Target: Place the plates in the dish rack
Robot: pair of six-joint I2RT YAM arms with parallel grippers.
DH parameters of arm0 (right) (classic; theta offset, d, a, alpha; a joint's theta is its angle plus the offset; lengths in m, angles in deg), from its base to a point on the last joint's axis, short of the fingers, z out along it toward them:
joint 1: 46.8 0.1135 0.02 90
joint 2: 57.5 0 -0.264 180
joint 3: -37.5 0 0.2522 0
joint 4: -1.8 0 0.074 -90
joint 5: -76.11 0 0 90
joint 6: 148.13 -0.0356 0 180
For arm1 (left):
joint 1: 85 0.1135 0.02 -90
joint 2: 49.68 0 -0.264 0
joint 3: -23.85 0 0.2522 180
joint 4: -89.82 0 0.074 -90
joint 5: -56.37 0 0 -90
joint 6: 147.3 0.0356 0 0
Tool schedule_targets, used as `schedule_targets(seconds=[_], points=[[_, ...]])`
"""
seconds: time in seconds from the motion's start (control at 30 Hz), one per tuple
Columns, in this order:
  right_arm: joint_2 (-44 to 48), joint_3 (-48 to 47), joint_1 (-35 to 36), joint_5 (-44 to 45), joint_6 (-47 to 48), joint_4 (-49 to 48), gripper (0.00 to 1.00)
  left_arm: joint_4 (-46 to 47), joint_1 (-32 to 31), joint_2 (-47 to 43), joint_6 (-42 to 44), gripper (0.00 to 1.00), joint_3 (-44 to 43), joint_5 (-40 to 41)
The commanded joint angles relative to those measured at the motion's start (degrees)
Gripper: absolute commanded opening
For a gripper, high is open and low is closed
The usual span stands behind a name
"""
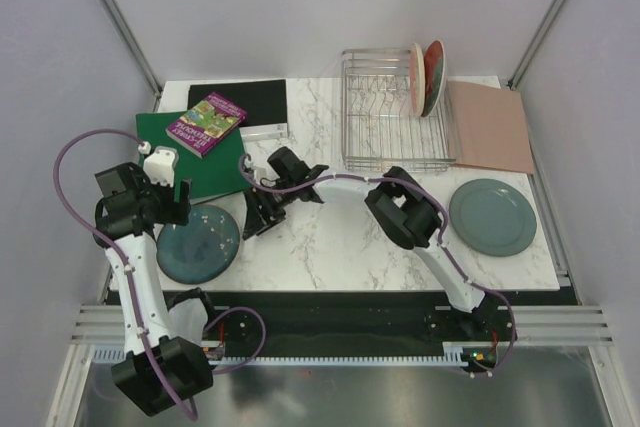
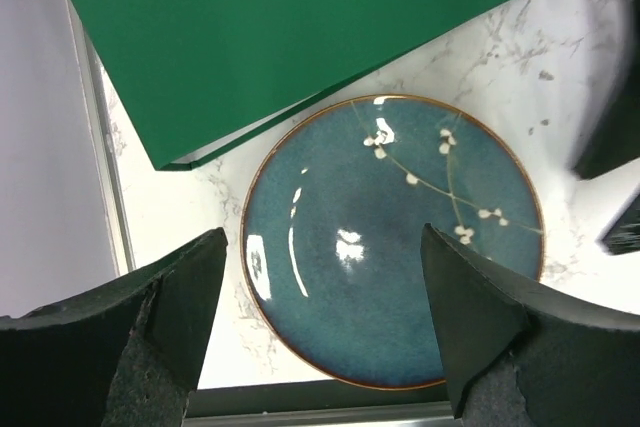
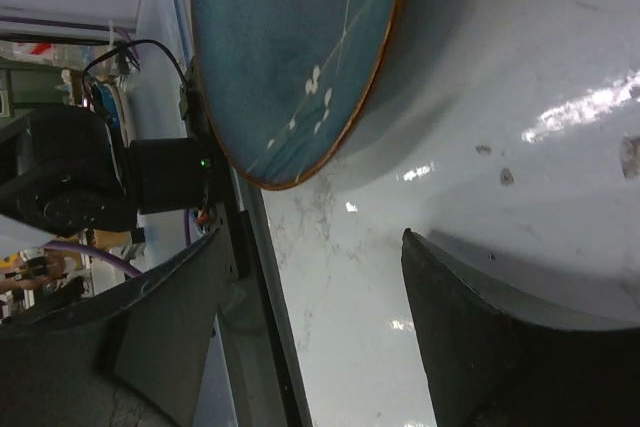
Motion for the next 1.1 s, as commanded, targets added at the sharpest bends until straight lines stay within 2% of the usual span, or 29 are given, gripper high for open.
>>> schedule_targets(seconds=[0.0, 0.13, 0.4, 0.43, 0.5, 0.53, 0.6, 0.63, 0.8, 0.83, 1.07], points=[[-3.05, -5.22, 0.38, -3.23, -8.19, -10.03, 0.79, -3.09, 0.32, -2.79, -6.61, 0.86, -2.65, -2.09], [-6.65, -7.77, 2.05, -1.83, -11.71, -13.10, 0.77, -3.61, 0.32, -3.32, -6.70, 0.85, -3.26, -1.56], [-10.27, -9.36, 4.96, 3.01, -14.00, -13.81, 0.62, -4.32, 0.32, -3.15, -6.70, 0.84, -3.88, -2.44], [-10.18, -8.83, 5.04, 3.62, -13.83, -13.03, 0.57, -4.32, 0.23, -3.15, -6.79, 0.84, -4.05, -2.61], [-9.66, -7.17, 5.05, 5.56, -13.39, -12.32, 0.52, -4.23, 0.23, -3.06, -6.97, 0.84, -4.23, -3.31], [-9.39, -6.55, 5.13, 5.82, -13.12, -11.97, 0.45, -4.32, 0.32, -3.06, -6.79, 0.84, -4.32, -3.66], [-8.25, -5.14, 5.13, 6.79, -12.33, -10.91, 0.38, -4.40, 0.32, -3.06, -6.70, 0.84, -4.49, -4.89], [-7.64, -4.70, 5.05, 7.14, -10.76, -9.17, 0.31, -4.40, 0.32, -3.06, -6.44, 0.84, -4.67, -5.25], [0.25, 2.06, 2.50, 10.30, -6.10, -4.50, 0.05, -4.40, 0.32, -2.19, -5.65, 0.84, -4.14, -12.27], [1.67, 3.03, 1.80, 10.74, -5.13, -2.49, 0.02, -4.40, 0.32, -1.40, -5.56, 0.84, -3.97, -13.59], [13.28, 12.43, -8.38, 14.09, 6.20, 8.06, 0.00, -3.53, 0.23, 4.31, -3.02, 0.83, -1.16, -30.09]])
